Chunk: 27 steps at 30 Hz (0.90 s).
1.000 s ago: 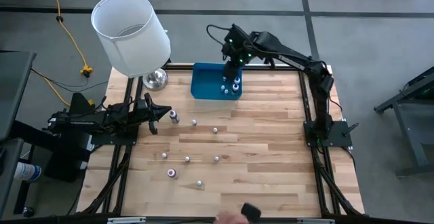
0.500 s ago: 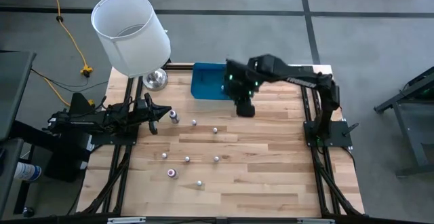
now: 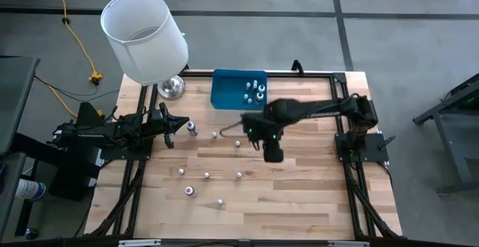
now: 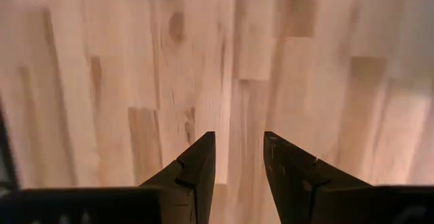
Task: Pick & Place food coloring
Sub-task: Put the small red food coloring bottle into the blue bin
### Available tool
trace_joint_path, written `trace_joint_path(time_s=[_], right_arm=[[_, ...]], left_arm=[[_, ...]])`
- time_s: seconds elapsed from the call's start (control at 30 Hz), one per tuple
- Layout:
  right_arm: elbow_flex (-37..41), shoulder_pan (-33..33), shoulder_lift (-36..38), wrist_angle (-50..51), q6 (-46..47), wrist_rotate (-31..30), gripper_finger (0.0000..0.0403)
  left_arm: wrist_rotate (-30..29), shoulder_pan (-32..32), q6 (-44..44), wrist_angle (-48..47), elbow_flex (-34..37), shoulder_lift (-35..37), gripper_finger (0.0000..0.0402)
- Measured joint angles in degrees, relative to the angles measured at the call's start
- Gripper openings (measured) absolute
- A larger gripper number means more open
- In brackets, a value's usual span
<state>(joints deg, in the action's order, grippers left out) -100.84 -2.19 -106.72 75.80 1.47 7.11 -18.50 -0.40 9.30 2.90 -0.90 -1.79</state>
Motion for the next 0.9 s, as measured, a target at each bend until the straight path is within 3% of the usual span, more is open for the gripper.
trace_joint_path(time_s=[0.2,0.37,0.73,0.9], right_arm=[[11.4,-3.5,0.0,-12.9,-11.9,0.2,0.0115],[15.3,-3.0,-0.7,-26.6,-12.4,-1.1,0.0115],[1.3,1.1,-12.8,-24.6,-12.0,-7.3,0.0117],[-1.8,2.5,-14.7,-23.6,-12.0,-8.2,0.0148]], left_arm=[[0.0,0.0,0.0,0.0,0.0,0.0,0.0],[0.0,0.0,0.0,0.0,0.0,0.0,0.0],[0.0,0.0,0.0,0.0,0.0,0.0,0.0],[0.0,0.0,0.0,0.0,0.0,0.0,0.0]])
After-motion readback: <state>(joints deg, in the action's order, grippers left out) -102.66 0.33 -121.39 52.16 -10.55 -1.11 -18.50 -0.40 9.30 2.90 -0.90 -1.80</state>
